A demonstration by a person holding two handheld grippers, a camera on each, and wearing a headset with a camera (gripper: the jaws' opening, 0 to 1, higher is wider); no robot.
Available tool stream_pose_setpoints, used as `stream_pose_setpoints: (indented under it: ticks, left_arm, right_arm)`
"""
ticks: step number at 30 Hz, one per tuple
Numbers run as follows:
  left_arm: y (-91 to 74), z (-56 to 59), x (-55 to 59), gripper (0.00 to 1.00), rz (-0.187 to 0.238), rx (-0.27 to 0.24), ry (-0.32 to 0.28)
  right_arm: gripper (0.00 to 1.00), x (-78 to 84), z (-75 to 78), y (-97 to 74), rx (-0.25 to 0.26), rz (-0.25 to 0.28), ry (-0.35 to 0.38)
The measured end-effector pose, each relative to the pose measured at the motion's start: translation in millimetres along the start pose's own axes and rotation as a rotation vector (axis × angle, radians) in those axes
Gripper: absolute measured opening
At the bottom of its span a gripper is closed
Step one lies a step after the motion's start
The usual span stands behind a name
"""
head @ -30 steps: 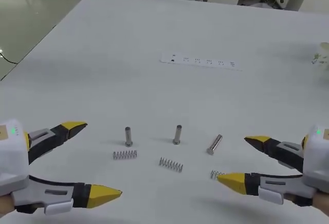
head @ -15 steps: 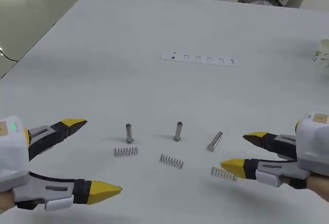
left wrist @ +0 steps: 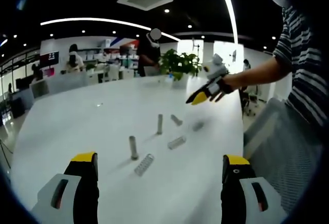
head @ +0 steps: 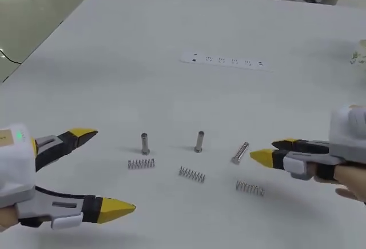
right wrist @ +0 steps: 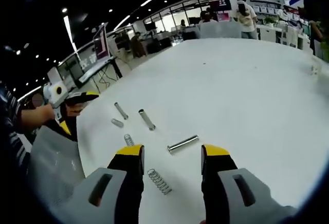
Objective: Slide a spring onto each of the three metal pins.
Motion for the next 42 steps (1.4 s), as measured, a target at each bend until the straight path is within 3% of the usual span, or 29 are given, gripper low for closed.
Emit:
stream_pose_setpoints:
  ticks: [8,18,24,25,30,34,42]
  left_arm:
    - [-1.1,0.3,2.1,0.98,-0.007,-0.002,-0.001]
    - [-2.1,-1.2,1.7,0.98,-0.011,-0.005,0.001]
    - [-3.9,-1.8,2.6,0.98,-0.012,-0.008,-0.001]
    - [-4.1,-1.9,2.7,0.98,-0.012,-0.009,-0.001]
    - [-4.7,-2.0,3.1,0.98,-0.015,-0.008,-0.003]
    - [-4.6,-3.2,3.0,0.98,-0.015,-0.009,-0.003]
    - [-4.2,-4.1,3.4,0.98,-0.016,-0.008,-0.004]
  right_arm:
    - [0.38,-7.9,5.7,7.9,0.037,-0.023,0.137]
    - [0.31,-10.0,10.6,24.3,0.099,-0.106,0.205]
    - [0.27,-5.6,19.5,33.1,0.140,-0.151,0.334]
    - [0.27,-5.7,22.9,35.0,0.152,-0.148,0.325]
    - [0.26,-1.8,24.3,41.7,0.161,-0.166,0.427]
    - [0.25,1.1,22.6,45.7,0.151,-0.185,0.472]
    - [0.23,6.7,24.6,46.1,0.185,-0.216,0.508]
Point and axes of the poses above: the centre of the closed fingertips' face, and the gripper's own axes: y roughly forward along the fingers, z roughly to its right, x roughly out of its underside, the point moved 5 cm from there along -y, roughly backward along the fingers, and after that the axes turned 1 degree about y, right-handed, at the moved point
